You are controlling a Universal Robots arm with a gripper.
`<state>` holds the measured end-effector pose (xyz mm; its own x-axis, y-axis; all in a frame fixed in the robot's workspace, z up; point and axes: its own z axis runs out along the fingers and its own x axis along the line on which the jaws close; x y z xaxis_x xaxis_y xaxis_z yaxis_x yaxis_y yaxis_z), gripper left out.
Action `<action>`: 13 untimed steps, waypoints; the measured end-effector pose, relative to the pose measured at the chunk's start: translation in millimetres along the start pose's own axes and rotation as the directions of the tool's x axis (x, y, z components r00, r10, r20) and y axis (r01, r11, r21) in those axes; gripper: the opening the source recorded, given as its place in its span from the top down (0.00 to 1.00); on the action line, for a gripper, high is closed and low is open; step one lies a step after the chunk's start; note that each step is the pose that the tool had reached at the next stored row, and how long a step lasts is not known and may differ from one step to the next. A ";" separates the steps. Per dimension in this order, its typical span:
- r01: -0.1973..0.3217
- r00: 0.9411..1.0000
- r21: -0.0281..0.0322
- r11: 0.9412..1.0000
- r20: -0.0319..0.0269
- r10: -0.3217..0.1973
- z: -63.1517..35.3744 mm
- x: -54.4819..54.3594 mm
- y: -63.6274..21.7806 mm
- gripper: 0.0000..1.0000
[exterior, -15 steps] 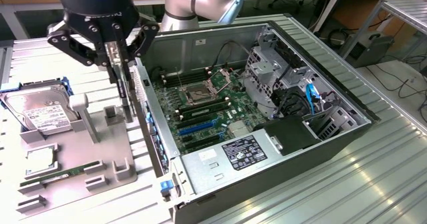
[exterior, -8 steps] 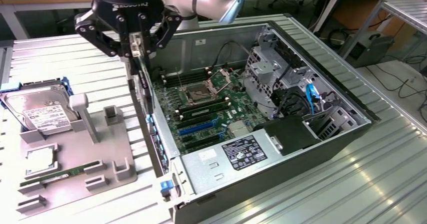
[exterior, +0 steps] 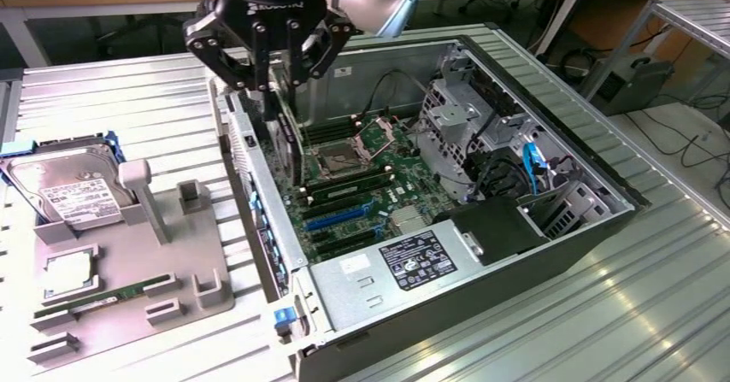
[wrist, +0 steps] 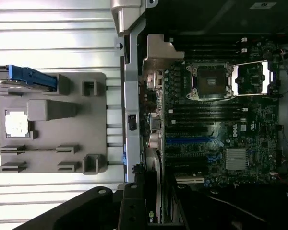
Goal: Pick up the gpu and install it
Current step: 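Pick up the gpu and move the gpu toward the slot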
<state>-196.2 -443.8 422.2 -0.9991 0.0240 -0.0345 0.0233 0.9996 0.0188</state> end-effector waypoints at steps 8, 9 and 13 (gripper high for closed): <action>0.000 1.000 0.001 1.000 0.000 0.000 16.3 -48.8 0.9 0.74; 0.000 1.000 0.001 1.000 0.000 0.000 18.2 -53.1 1.0 0.74; 0.000 1.000 0.001 1.000 0.000 0.000 27.4 -73.9 1.3 0.74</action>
<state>-121.4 -443.8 397.4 -0.9991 0.0239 -0.0346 0.0233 0.9996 0.0179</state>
